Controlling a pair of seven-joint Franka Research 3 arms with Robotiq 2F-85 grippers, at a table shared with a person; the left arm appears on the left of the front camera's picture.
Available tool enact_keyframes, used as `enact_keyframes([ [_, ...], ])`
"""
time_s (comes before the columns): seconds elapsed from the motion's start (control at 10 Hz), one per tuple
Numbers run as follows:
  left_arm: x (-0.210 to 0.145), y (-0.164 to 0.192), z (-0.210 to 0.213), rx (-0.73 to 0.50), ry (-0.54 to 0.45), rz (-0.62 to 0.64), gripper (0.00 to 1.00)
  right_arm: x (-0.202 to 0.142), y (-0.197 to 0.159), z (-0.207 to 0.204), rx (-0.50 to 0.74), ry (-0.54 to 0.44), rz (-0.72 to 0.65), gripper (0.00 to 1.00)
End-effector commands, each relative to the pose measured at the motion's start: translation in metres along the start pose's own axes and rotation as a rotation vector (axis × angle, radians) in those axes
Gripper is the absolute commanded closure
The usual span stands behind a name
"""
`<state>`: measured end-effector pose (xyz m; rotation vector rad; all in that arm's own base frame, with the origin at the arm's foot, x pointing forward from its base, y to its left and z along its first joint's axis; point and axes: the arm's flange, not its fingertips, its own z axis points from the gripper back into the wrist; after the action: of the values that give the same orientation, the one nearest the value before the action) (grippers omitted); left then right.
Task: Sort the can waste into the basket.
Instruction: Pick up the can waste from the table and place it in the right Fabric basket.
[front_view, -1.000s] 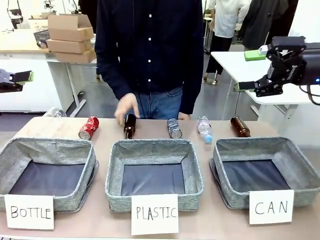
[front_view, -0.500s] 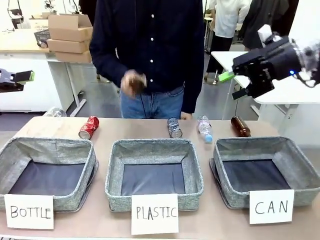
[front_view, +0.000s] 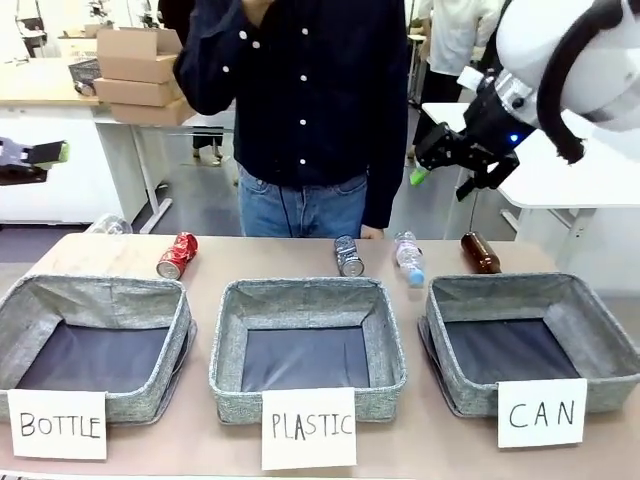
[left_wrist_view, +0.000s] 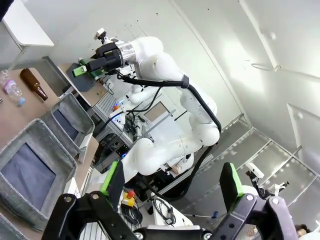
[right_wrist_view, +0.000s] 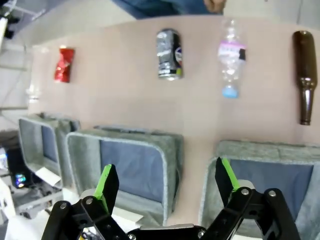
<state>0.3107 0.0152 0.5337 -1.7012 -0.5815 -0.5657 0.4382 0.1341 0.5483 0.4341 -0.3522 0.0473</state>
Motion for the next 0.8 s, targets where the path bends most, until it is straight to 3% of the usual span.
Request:
enact_keyframes([
  [0.0,0.002,-0.002,-0.001,-0.020,-0.007,-0.026,0.00,-0.009,-0.003,0.013,0.040,-0.033,0.011,0.00],
  [0.1,0.002,-0.002,-0.001,-0.020,-0.007,-0.026,0.00,0.000,0.000,0.000,0.000,0.000,0.000,0.00],
  [0.3,0.002,-0.002,-0.001,-0.020,-0.007,-0.026,0.00,0.045,0.004,-0.028,-0.013,-0.030,-0.090,0.00],
  [0.7,0.002,-0.002,-0.001,-0.020,-0.007,-0.026,0.00,0.136,0.049,-0.178,-0.101,0.124,0.019,0.00],
])
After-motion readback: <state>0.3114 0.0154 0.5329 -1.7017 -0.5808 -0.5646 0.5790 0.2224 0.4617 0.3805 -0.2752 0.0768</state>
